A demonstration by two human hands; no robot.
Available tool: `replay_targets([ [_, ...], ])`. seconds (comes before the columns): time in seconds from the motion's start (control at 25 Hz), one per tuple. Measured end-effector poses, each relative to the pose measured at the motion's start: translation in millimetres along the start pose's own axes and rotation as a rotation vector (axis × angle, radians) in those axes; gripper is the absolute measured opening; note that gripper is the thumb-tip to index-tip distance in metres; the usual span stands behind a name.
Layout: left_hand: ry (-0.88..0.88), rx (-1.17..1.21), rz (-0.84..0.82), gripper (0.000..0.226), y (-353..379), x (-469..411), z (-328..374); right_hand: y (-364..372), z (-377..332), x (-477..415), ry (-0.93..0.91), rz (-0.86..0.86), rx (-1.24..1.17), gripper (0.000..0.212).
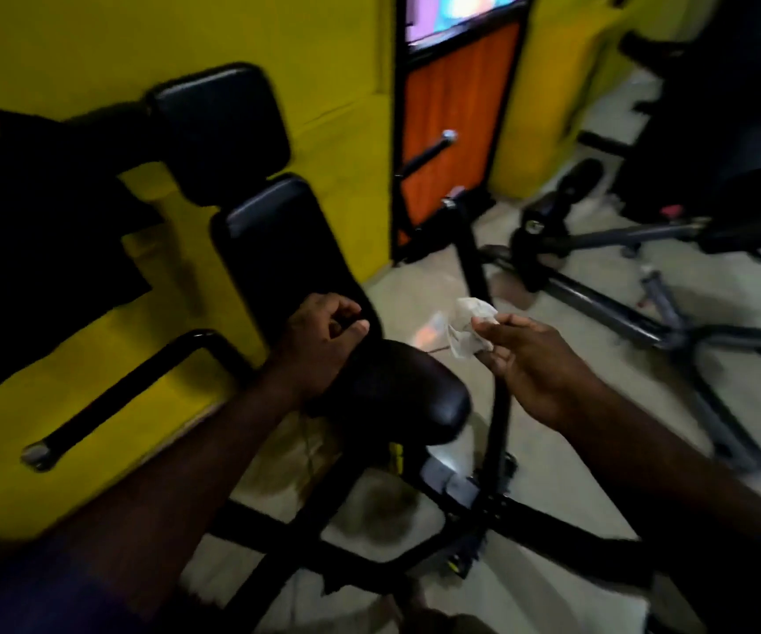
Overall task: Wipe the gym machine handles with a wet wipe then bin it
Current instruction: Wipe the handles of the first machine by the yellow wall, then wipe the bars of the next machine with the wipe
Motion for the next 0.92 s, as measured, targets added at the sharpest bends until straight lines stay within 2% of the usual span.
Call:
replay_targets([
  [0.08,0.085,0.042,-0.110,0.019,51.4,5.7,39.0,-68.2,-18.2,45.4,-0.061,0.117,-0.017,0.033],
  [0.2,0.164,0.142,-0.244,0.023,124.9,40.0,104.7,-162.9,-41.1,129.1,-0.082,0.320,-0.017,0.033],
  [0.32,0.305,0.151,-0.369,0.019,185.1,73.2,182.4,-242.7,-66.2,211.3,-0.154,0.450,0.041,0.053],
  [0.36,0.362,0.148,-0.404,0.019,202.3,84.2,210.8,-265.5,-72.4,237.3,-0.182,0.482,0.022,0.050],
  [0.48,0.477,0.129,-0.514,0.018,258.7,113.9,284.6,-331.8,-75.9,294.8,-0.224,0.554,-0.069,0.021],
  [0.64,0.628,0.072,-0.619,0.020,344.8,145.5,355.5,-412.2,-66.4,333.7,-0.206,0.623,-0.138,0.015],
  [0.76,0.622,0.070,-0.613,0.015,409.3,149.9,394.9,-488.5,-79.2,339.9,-0.203,0.668,-0.124,0.022],
  [0.92,0.452,0.073,-0.567,0.016,494.6,158.0,437.5,-586.5,-111.7,326.2,-0.182,0.606,-0.163,0.032],
])
Point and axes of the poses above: each hand's wrist, its own x-axis away from the middle knuckle, its own y-axis out of the palm, z = x × y, the point moved 8 cm from there along -x, towards the middle knuckle, and after that the axes turned 1 degree about -y, right-handed, at the moved point
